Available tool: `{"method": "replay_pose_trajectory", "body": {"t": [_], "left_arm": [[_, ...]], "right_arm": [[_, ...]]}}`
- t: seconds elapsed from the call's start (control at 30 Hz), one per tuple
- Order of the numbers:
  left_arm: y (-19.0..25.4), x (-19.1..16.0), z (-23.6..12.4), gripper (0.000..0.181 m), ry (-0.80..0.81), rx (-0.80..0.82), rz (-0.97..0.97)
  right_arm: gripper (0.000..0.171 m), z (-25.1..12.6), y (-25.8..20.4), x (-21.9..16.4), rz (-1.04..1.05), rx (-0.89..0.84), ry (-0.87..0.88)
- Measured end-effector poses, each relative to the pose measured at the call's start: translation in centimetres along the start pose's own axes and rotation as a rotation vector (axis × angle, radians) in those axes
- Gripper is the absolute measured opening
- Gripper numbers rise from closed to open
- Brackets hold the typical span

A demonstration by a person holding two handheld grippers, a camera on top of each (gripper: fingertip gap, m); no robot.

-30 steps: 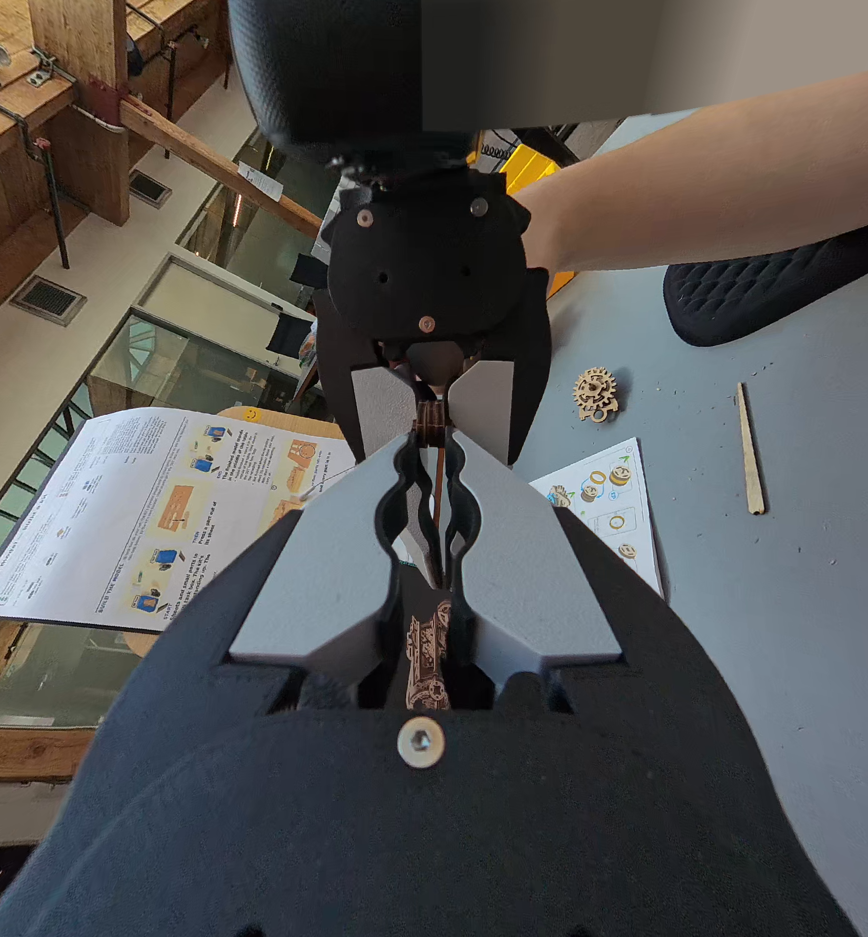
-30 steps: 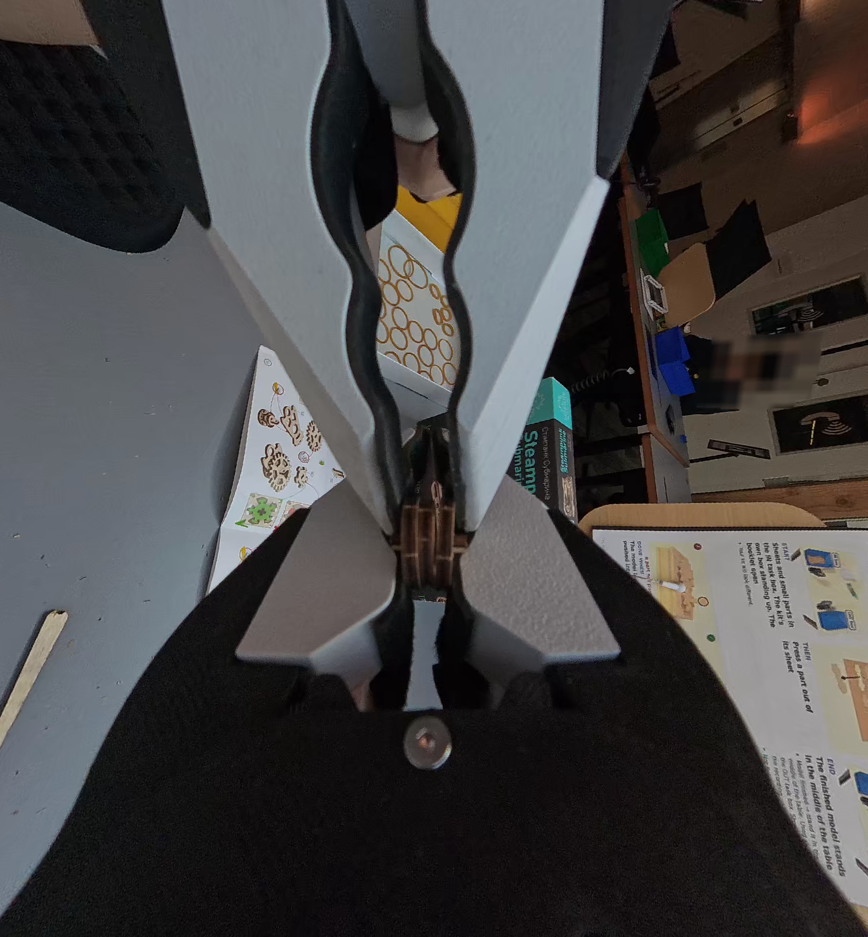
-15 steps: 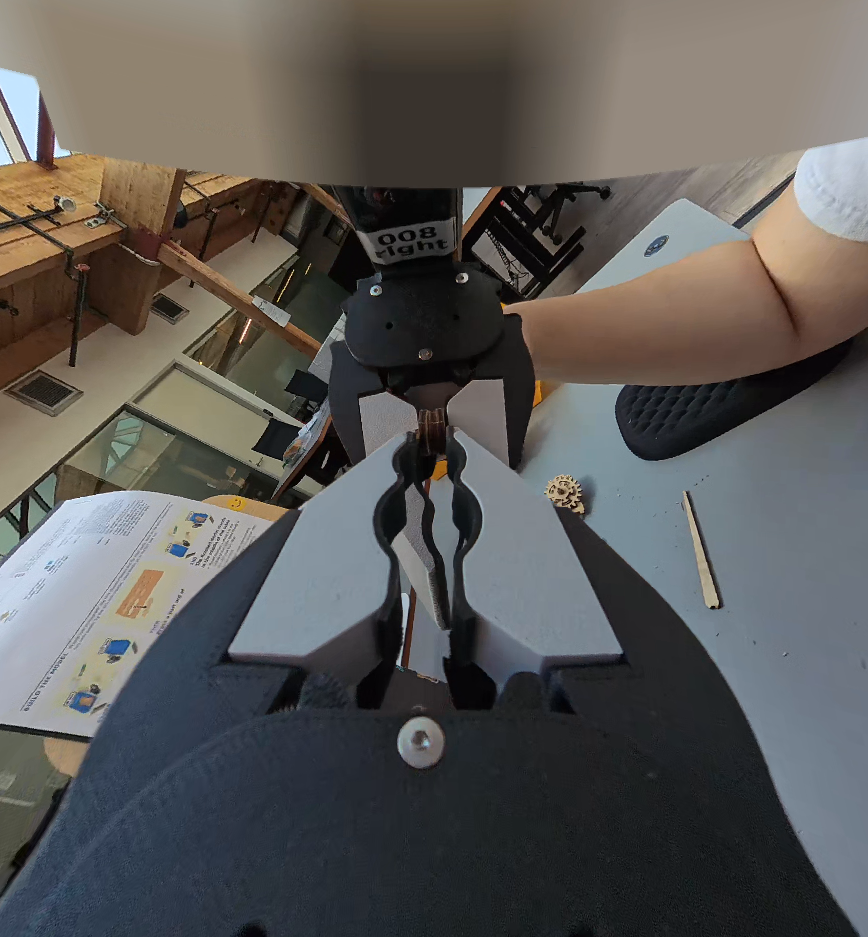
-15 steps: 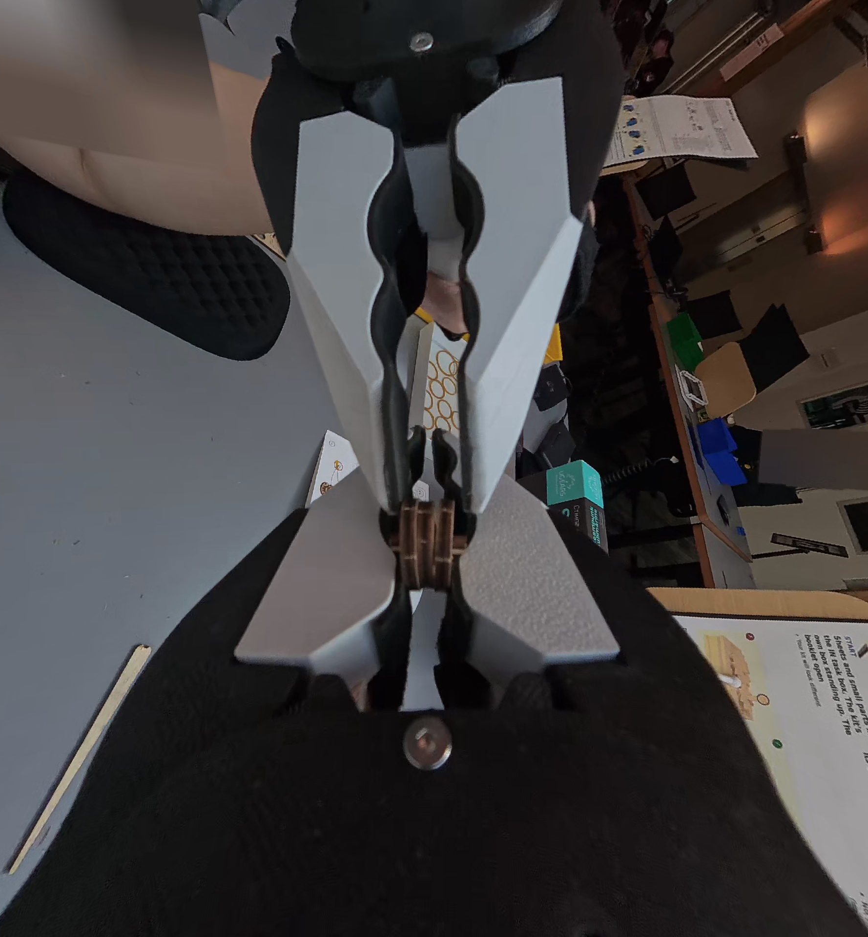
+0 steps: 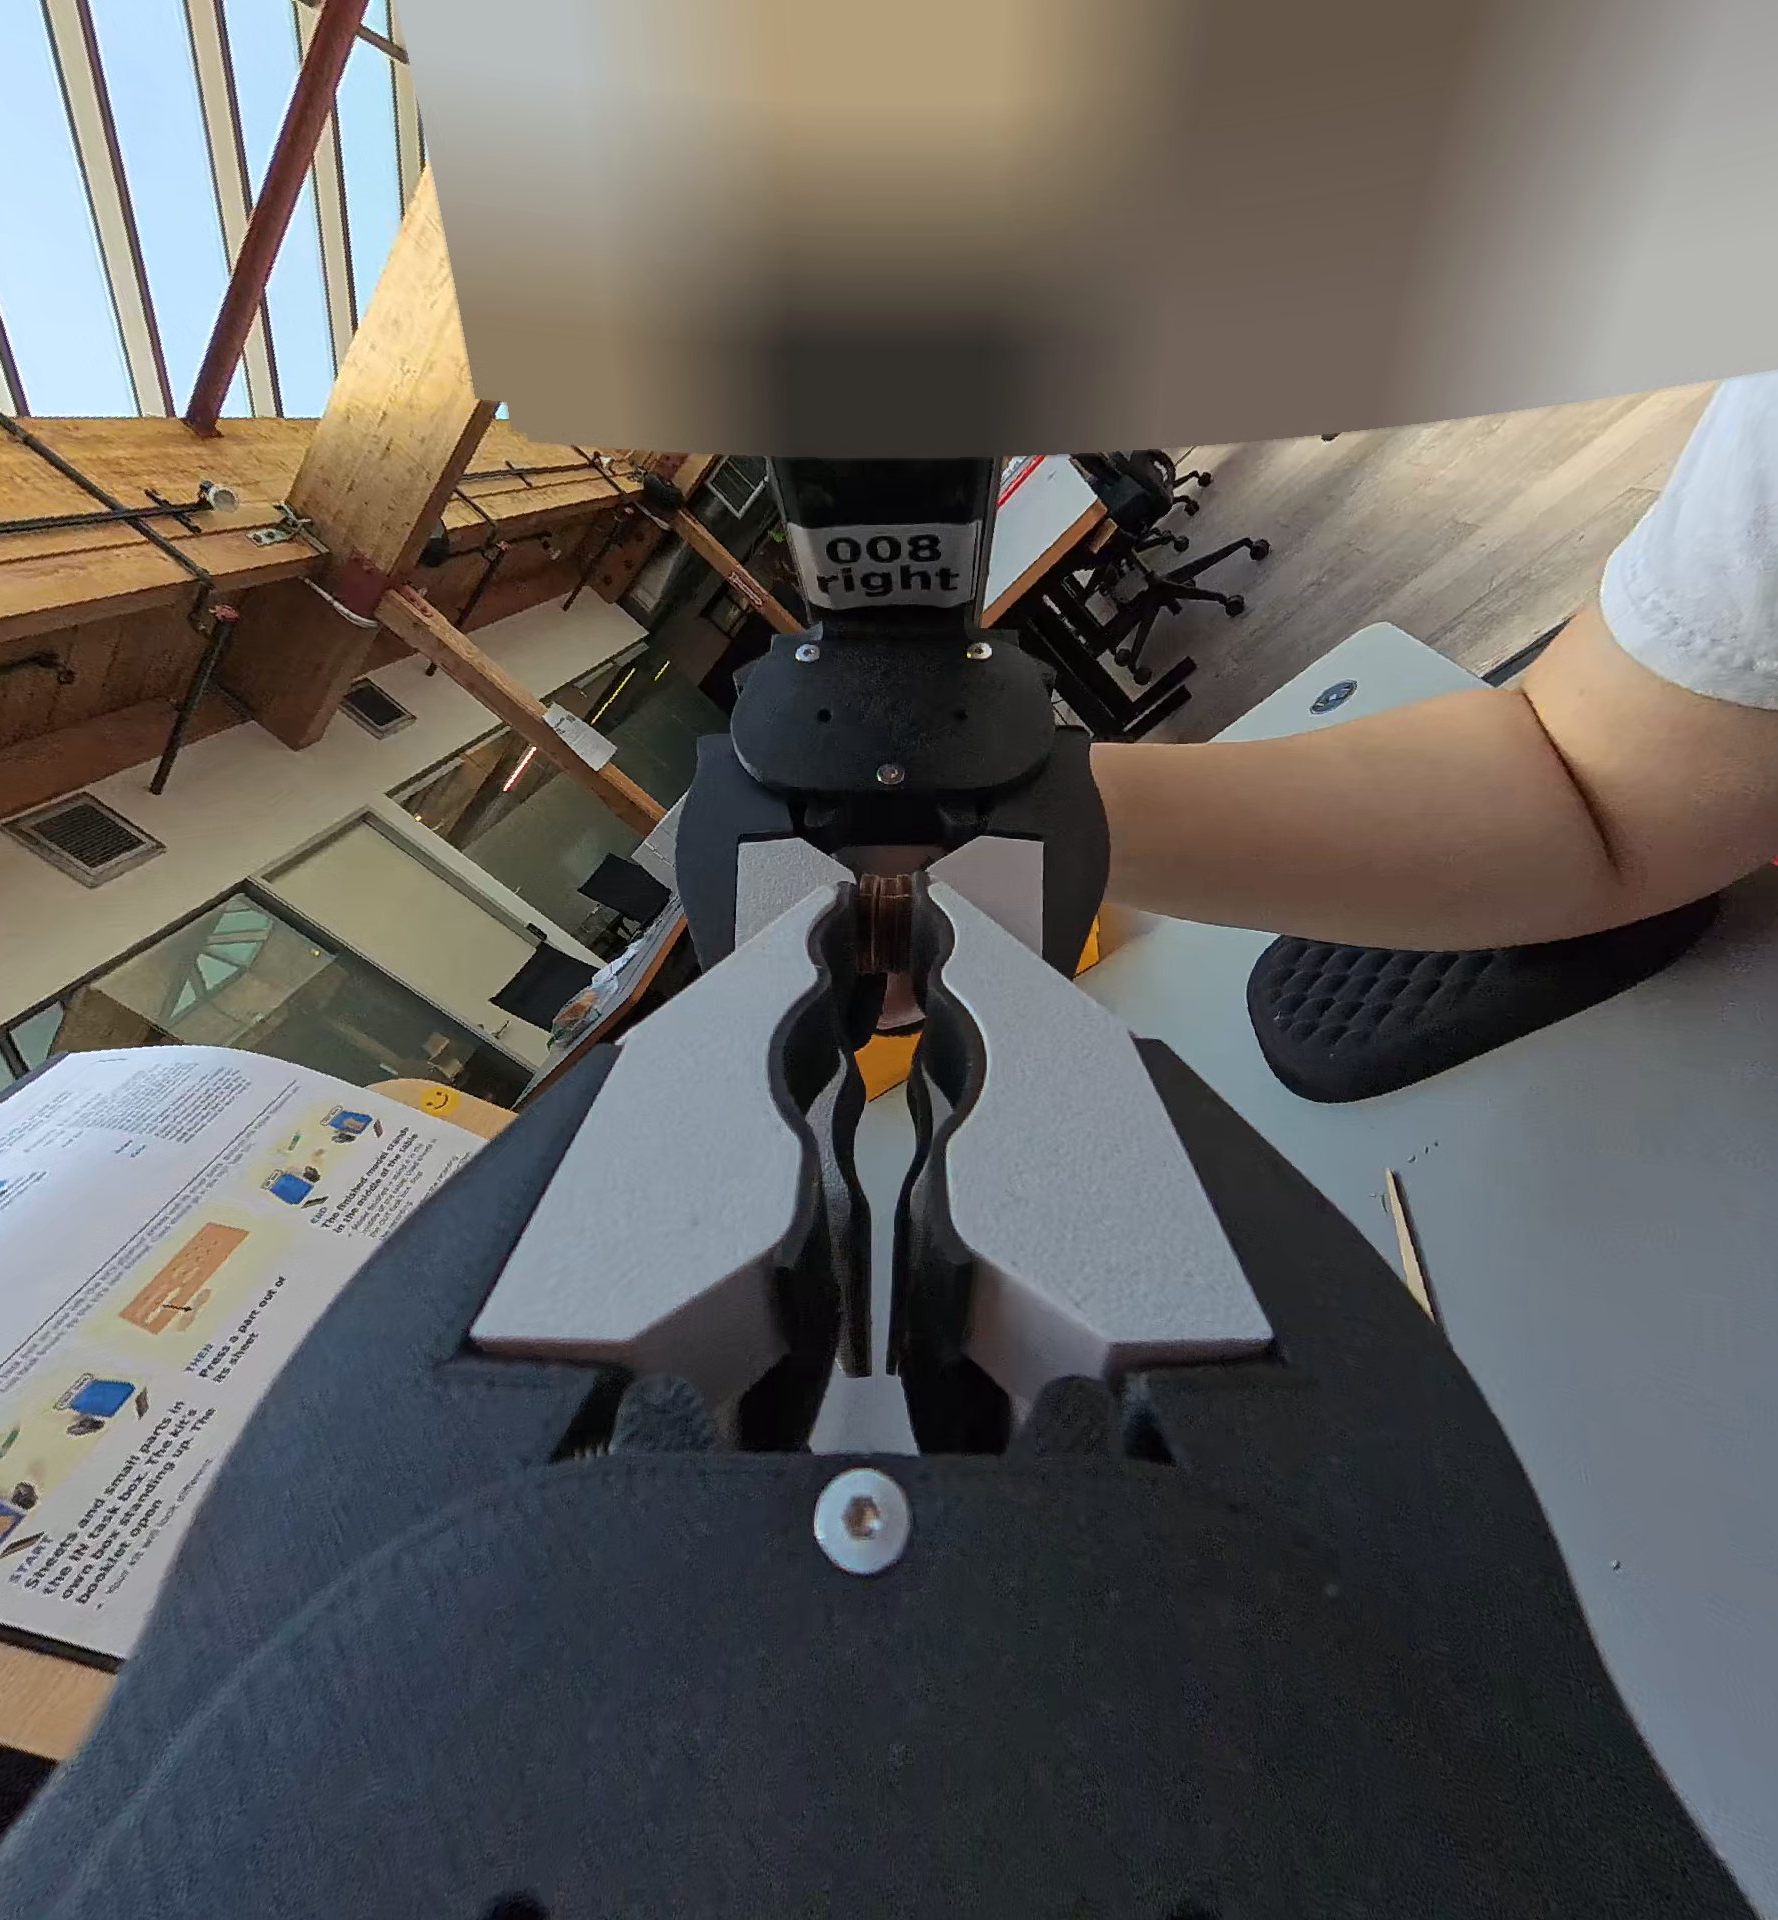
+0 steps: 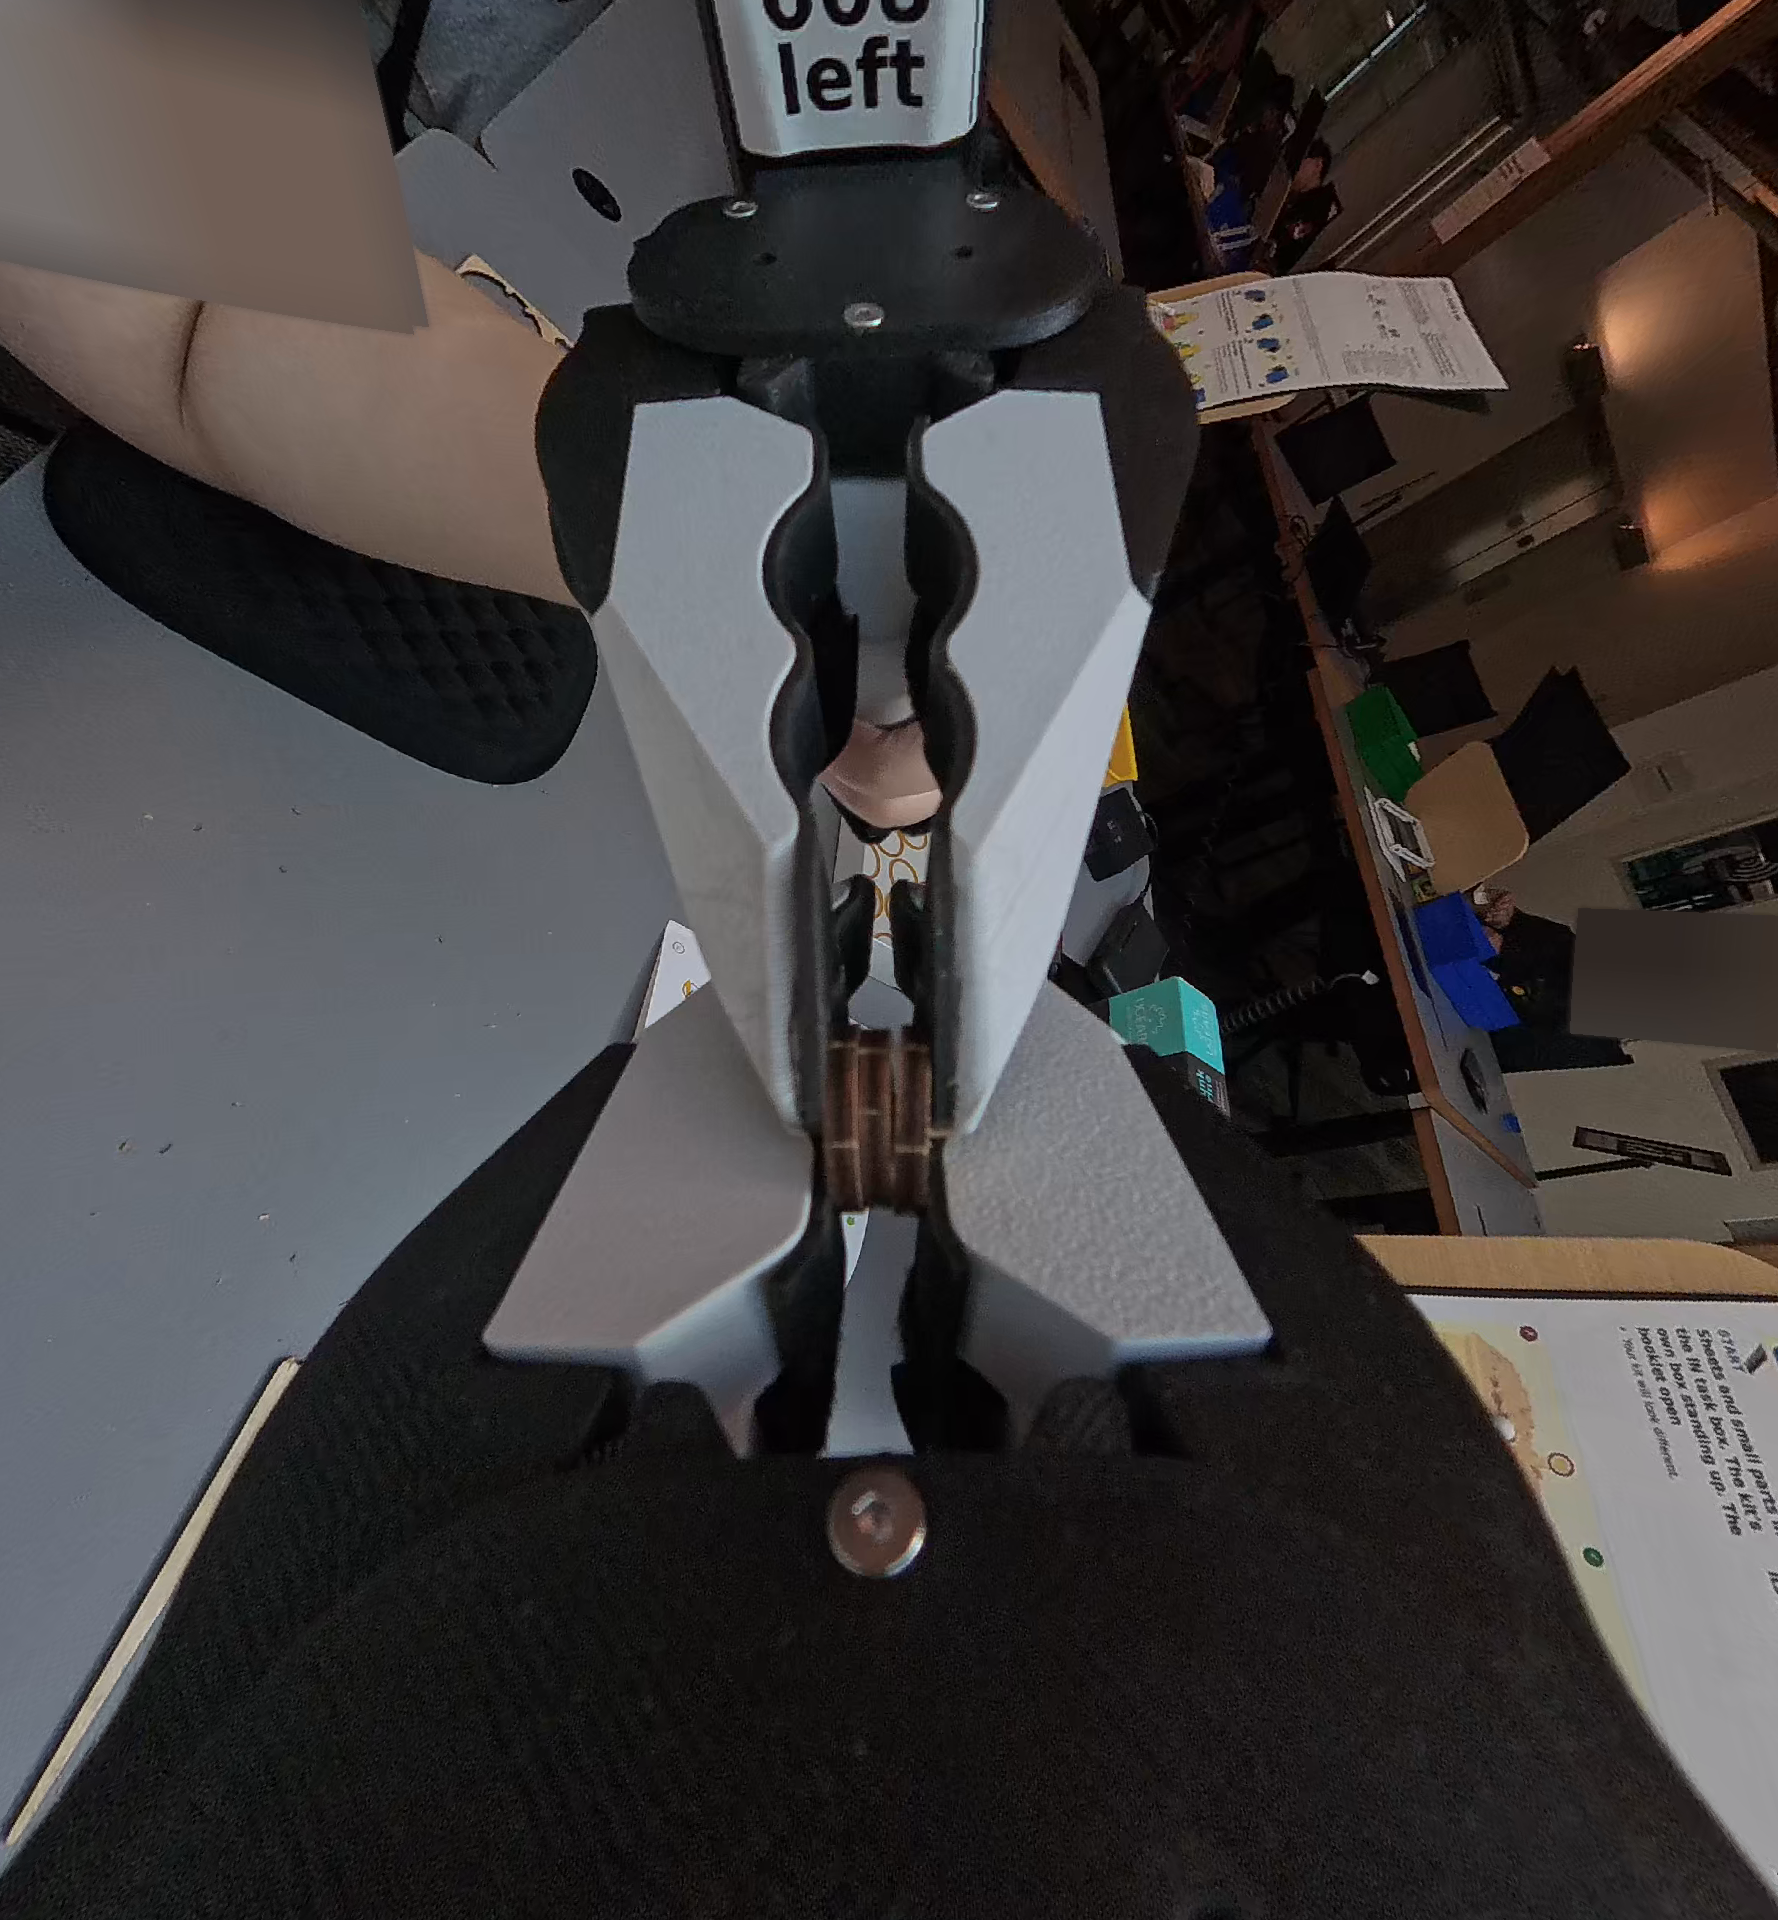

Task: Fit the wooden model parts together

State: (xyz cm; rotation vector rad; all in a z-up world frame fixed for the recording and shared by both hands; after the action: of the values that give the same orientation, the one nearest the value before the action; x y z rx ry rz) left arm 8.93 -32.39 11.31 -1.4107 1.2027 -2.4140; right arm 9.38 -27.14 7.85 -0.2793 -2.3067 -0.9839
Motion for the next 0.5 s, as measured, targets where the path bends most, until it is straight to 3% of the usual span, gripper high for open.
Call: {"method": "replay_pose_trajectory", "body": {"t": [0.5], "left_arm": [[0.24, 0.07, 0.77, 0.007, -0.059, 0.008, -0.028]], "right_arm": [[0.004, -0.67, -0.60, -0.37, 0.028, 0.051, 0.005]]}}
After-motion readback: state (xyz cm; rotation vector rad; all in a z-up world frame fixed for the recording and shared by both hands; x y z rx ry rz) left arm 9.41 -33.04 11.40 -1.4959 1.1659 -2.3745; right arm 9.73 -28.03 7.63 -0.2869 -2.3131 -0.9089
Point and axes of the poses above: each gripper's, where its closed fingertips meet, z out along the fingers, x out of its top, y = z × x across the jaws, the point moved 2 cm from there along -z, back along the fingers, and after that the axes turned 15 degrees about x, right-handed, at the moved point
